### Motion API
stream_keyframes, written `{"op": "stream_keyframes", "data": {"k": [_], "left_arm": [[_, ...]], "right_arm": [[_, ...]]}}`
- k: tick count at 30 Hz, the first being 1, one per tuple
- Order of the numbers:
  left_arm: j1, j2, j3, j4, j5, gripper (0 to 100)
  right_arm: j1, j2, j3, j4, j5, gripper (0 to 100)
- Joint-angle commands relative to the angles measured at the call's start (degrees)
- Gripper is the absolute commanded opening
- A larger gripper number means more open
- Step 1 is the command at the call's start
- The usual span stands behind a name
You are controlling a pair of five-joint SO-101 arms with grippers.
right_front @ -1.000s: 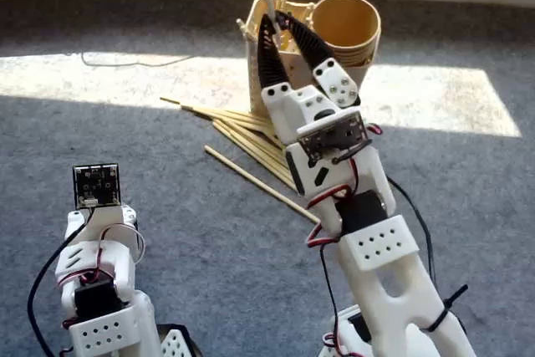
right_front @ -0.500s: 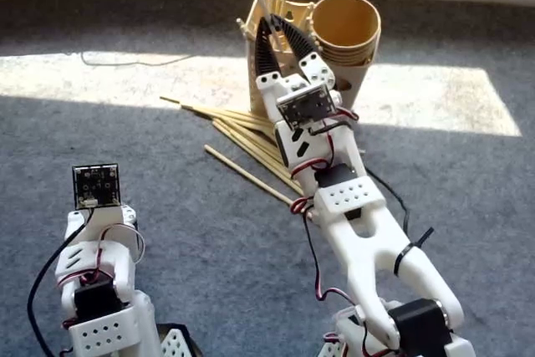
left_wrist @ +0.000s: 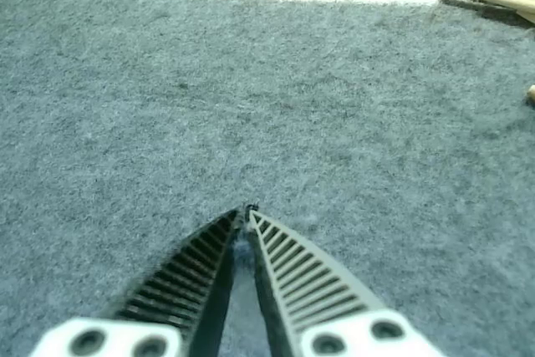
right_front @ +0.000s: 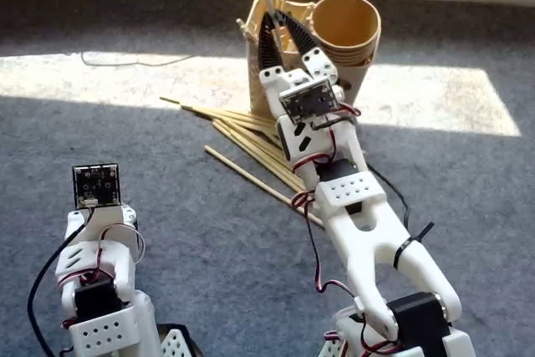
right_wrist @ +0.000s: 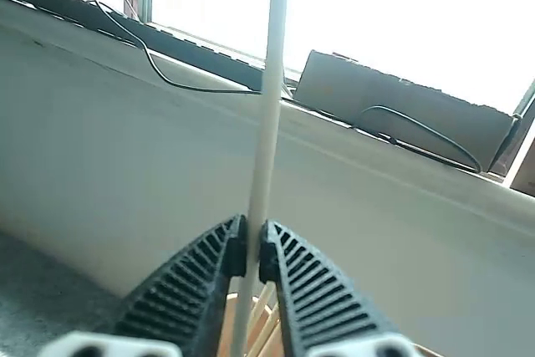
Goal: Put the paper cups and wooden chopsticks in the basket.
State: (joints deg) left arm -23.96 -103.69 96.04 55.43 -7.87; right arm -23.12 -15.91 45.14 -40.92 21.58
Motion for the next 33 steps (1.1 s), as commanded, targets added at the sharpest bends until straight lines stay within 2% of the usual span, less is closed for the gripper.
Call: {"op": "stream_keyframes", "data": {"k": [1,8,26,31,33], "left_arm": [[-0.31,-0.31,1.01,-0.79,-0.26,1],[-0.31,-0.31,1.01,-0.79,-0.26,1],[-0.31,-0.31,1.01,-0.79,-0.26,1],[-0.31,-0.31,1.01,-0.79,-0.26,1],[-0.31,-0.31,1.01,-0.79,-0.26,1]], "right_arm": [[2.24,0.13,-3.21,-0.75,-1.67,0.4],[4.44,2.68,-5.05,-0.48,-12.48,0.4],[5.05,7.96,-1.63,-0.40,-12.40,0.7],[4.79,7.87,0.66,-0.31,-12.40,14.5],[4.79,7.78,0.84,-0.31,-12.40,14.5]]}}
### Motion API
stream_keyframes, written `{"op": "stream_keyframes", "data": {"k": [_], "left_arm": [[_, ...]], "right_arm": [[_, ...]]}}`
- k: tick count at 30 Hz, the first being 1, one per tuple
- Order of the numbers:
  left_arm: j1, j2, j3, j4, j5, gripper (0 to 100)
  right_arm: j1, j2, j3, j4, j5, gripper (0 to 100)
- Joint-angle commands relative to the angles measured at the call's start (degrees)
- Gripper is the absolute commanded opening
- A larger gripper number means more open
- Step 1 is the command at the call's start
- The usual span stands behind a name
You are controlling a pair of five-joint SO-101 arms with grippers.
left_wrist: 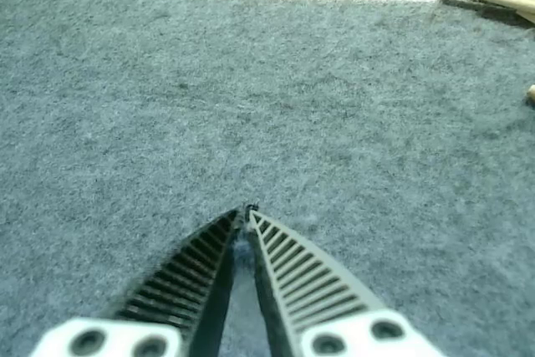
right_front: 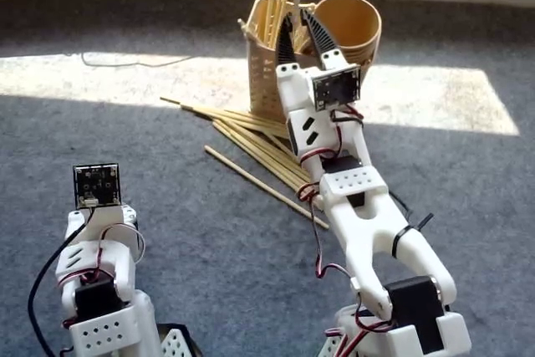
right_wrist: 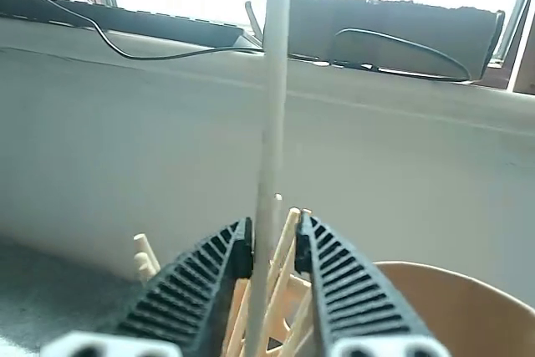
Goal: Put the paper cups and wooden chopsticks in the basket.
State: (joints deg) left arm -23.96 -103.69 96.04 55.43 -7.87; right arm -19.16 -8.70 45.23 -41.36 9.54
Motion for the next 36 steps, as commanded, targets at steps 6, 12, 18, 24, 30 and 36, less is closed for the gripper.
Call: {"op": "stream_keyframes", "data": {"k": [6,12,18,24,30,36], "left_arm": [[-0.31,-0.31,1.01,-0.79,-0.26,1],[-0.31,-0.31,1.01,-0.79,-0.26,1],[-0.31,-0.31,1.01,-0.79,-0.26,1],[-0.31,-0.31,1.01,-0.79,-0.26,1],[-0.31,-0.31,1.01,-0.88,-0.26,1],[-0.31,-0.31,1.01,-0.97,-0.26,1]], "right_arm": [[0.84,-3.12,1.98,1.71,-0.26,14.1],[0.75,-13.76,3.82,9.27,-0.53,14.1],[0.75,-24.04,4.26,19.12,-0.53,13.7],[0.75,-33.19,4.26,33.36,-0.35,7.5],[0.84,-41.27,4.35,51.38,-0.35,7.3],[1.01,-48.22,5.32,67.21,-0.44,7.0]]}}
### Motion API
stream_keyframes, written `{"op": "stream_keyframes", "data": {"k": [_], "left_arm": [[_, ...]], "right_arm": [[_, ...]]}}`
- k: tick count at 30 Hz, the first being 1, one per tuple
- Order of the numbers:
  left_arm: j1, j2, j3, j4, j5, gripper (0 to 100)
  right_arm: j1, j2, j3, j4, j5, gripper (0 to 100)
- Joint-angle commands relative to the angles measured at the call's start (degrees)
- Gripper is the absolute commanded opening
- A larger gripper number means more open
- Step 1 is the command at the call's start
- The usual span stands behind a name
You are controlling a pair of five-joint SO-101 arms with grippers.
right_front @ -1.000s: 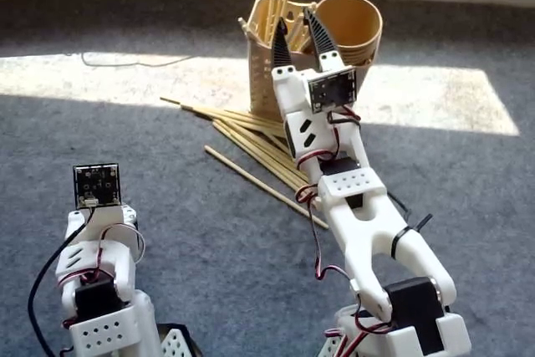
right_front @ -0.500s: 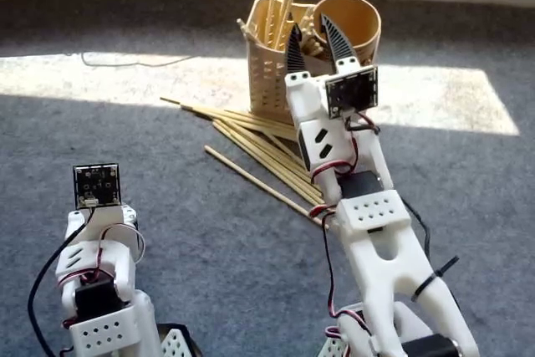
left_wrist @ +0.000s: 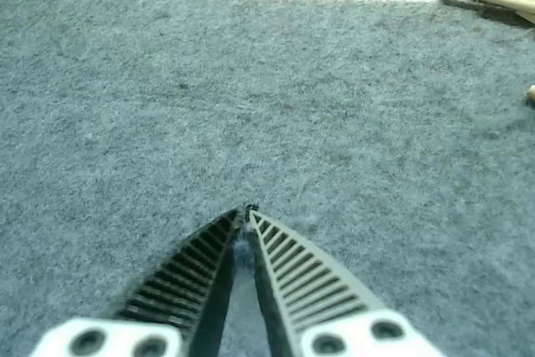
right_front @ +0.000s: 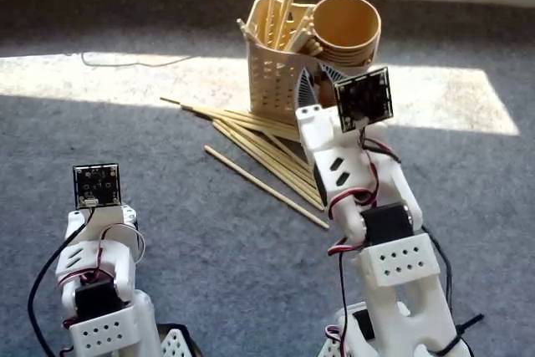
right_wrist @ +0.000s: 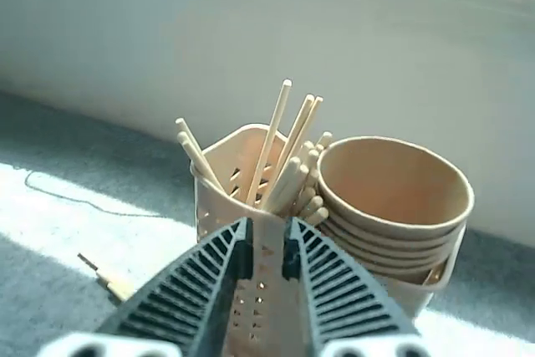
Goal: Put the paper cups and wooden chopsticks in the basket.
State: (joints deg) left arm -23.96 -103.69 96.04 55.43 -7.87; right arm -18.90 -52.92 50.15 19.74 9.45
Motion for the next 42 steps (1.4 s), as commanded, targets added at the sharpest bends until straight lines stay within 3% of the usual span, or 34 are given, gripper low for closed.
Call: {"op": "stream_keyframes", "data": {"k": [1,6,10,16,21,26,33,42], "left_arm": [[-0.31,-0.31,1.01,-0.97,-0.26,1],[-0.31,-0.31,1.01,-0.97,-0.26,1],[-0.31,-0.31,1.01,-0.97,-0.26,1],[-0.31,-0.31,1.01,-0.97,-0.26,1],[-0.31,-0.31,1.01,-1.05,-0.26,1],[-0.31,-0.31,1.01,-1.05,-0.26,1],[-0.31,-0.31,1.01,-1.05,-0.26,1],[-0.22,-0.31,1.01,-1.05,-0.26,1]], "right_arm": [[0.75,-5.23,1.54,7.25,-0.35,7.0],[0.84,-14.11,11.65,7.69,-0.26,6.8],[0.92,-23.43,19.30,7.78,-0.18,0.1],[0.92,-39.25,31.16,7.87,-0.09,0.5],[0.92,-52.35,41.10,7.96,5.45,0.5],[3.21,-51.56,44.88,10.77,5.45,0.5],[9.80,-51.56,44.97,18.77,-11.25,0.6],[20.44,-51.56,44.97,33.63,-11.69,0.5]]}}
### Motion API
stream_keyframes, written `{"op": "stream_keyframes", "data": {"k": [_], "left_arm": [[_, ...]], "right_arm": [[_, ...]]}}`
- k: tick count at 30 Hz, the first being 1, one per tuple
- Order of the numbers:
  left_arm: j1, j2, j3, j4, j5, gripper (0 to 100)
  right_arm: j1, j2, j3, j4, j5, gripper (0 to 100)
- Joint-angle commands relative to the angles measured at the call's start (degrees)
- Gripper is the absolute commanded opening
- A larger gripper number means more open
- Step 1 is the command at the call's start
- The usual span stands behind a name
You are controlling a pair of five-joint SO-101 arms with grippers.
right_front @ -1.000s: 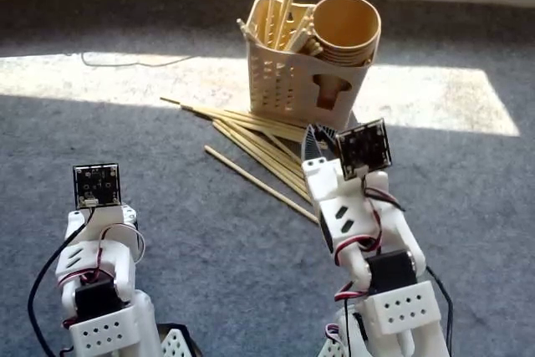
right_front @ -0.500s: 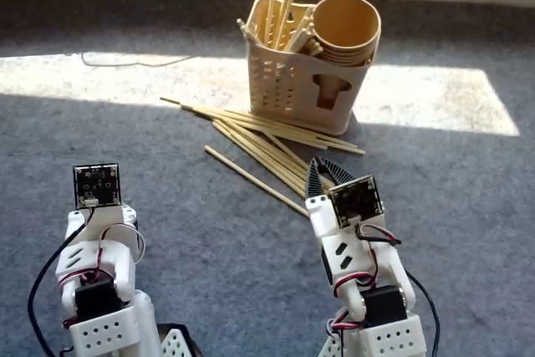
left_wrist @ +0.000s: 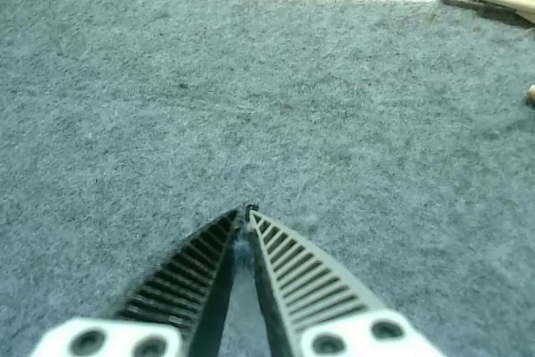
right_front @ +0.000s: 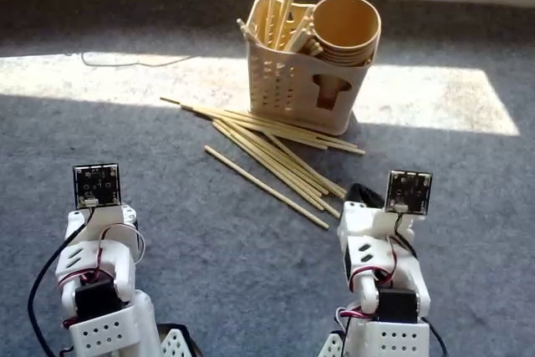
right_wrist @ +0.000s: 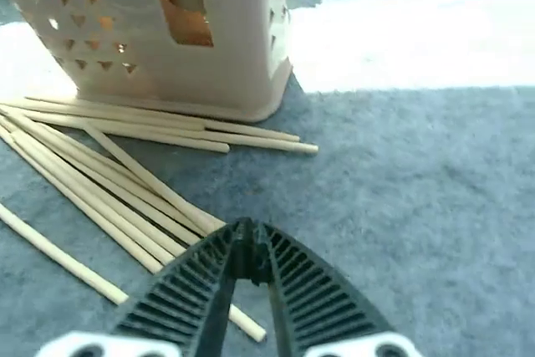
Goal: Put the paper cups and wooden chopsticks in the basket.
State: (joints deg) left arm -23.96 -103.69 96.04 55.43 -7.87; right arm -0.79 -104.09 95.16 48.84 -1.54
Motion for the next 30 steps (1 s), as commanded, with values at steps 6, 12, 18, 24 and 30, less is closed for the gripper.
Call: {"op": "stream_keyframes", "data": {"k": [6,12,18,24,30], "left_arm": [[2.77,-0.31,1.01,-0.79,-0.26,1],[5.14,-0.31,-0.48,-0.70,-0.35,1],[5.23,-0.31,-1.27,-0.70,-10.11,1],[5.23,0.22,-7.78,2.37,-13.71,1],[11.12,0.40,-20.97,14.77,-14.33,1]], "right_arm": [[9.54,-0.40,0.40,9.71,-0.53,0.5],[15.69,-0.40,2.68,9.71,-0.53,0.5],[16.31,-0.40,5.93,9.45,-0.44,0.5],[16.22,-0.40,6.20,9.45,-0.44,0.5],[16.22,-0.40,6.20,9.45,-0.44,0.5]]}}
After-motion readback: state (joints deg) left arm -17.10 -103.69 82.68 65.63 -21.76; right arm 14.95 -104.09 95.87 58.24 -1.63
